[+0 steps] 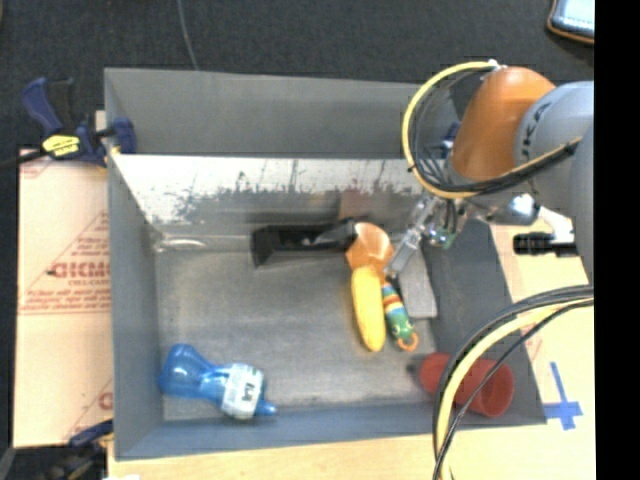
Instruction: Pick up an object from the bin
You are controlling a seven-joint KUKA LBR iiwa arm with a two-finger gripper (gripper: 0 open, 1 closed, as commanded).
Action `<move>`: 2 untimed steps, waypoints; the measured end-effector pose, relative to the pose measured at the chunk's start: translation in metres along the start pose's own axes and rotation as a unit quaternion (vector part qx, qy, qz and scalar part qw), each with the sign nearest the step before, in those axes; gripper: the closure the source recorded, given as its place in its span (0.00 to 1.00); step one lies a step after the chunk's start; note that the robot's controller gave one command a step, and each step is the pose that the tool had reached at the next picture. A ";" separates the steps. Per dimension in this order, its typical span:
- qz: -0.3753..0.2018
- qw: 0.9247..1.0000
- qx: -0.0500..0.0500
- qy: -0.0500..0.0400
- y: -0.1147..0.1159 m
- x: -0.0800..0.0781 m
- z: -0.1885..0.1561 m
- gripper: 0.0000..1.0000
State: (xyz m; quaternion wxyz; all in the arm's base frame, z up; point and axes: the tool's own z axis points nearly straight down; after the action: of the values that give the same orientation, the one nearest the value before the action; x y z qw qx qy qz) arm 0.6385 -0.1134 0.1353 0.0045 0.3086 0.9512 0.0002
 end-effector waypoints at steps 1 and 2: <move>-0.164 0.986 0.001 -0.001 0.020 0.003 -0.009 0.00; -0.049 0.999 0.001 0.002 0.027 0.011 0.009 0.00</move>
Offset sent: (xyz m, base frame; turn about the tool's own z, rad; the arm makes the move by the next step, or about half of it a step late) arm 0.0041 0.0405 -0.0278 0.4166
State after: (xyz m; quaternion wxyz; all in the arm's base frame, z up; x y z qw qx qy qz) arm 0.6451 -0.0851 0.1267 0.0028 0.2613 0.9652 -0.0001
